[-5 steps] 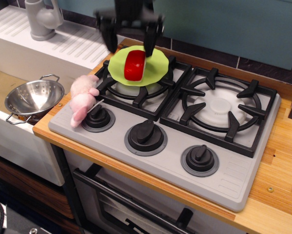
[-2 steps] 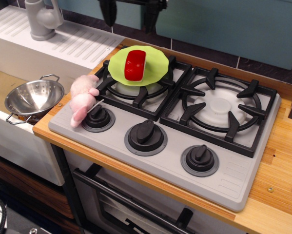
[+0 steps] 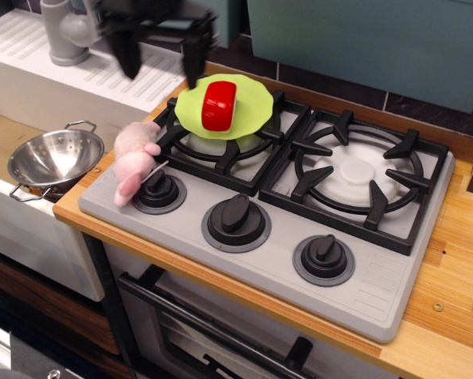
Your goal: End effector transition from object to object
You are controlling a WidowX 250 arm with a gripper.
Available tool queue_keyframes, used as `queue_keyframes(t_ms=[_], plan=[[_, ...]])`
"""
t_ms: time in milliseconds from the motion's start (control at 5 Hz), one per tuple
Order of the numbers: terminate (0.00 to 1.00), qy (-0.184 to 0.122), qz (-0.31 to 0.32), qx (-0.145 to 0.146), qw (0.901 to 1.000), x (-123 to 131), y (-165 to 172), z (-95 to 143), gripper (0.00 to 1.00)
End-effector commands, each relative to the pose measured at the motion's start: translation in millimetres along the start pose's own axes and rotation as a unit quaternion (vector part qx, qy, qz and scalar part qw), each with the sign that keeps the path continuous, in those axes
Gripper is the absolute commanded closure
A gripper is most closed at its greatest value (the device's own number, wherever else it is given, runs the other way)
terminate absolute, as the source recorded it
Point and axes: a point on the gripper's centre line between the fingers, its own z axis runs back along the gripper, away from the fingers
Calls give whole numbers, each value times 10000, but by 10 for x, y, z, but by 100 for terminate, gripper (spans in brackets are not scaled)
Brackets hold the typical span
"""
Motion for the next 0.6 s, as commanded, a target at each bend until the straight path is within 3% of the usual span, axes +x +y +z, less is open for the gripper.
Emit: queue_keyframes(t_ms=[0,400], plan=[[0,-603,-74,-92,9981,-165,193,-82,0],[0,-915,-118,-254,9954,-278,290,-407,0]])
